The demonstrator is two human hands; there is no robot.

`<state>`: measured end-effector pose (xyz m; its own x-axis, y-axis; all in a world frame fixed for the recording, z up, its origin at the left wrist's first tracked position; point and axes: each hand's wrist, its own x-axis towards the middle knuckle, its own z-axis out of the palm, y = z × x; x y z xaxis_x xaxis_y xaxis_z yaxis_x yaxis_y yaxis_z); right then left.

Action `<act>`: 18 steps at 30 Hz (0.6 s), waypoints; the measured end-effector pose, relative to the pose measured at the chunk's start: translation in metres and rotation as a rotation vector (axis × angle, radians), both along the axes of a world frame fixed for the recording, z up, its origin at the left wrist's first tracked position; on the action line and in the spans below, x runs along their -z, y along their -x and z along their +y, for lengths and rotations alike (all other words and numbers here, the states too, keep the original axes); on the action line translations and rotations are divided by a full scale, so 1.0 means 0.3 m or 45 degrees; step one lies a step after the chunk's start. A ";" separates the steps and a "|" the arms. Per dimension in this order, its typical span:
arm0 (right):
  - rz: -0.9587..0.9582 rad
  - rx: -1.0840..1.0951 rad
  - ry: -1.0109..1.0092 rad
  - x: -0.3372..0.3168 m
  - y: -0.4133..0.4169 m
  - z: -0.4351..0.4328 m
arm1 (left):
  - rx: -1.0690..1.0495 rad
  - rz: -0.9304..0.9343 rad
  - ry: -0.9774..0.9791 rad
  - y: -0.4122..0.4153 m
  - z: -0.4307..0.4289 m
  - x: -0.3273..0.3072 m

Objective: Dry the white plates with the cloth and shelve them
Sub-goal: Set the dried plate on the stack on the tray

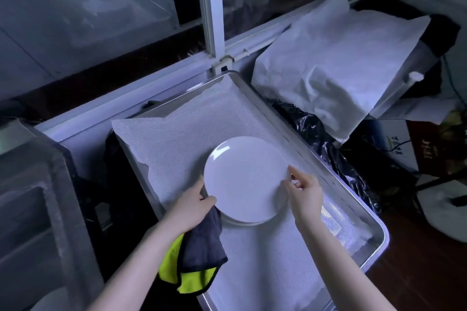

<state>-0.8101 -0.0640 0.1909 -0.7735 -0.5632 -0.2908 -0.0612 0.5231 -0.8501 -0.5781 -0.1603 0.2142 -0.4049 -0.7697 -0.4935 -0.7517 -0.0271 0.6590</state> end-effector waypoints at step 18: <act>0.156 -0.051 0.000 -0.041 -0.023 0.013 | -0.185 0.146 -0.088 -0.097 0.090 -0.044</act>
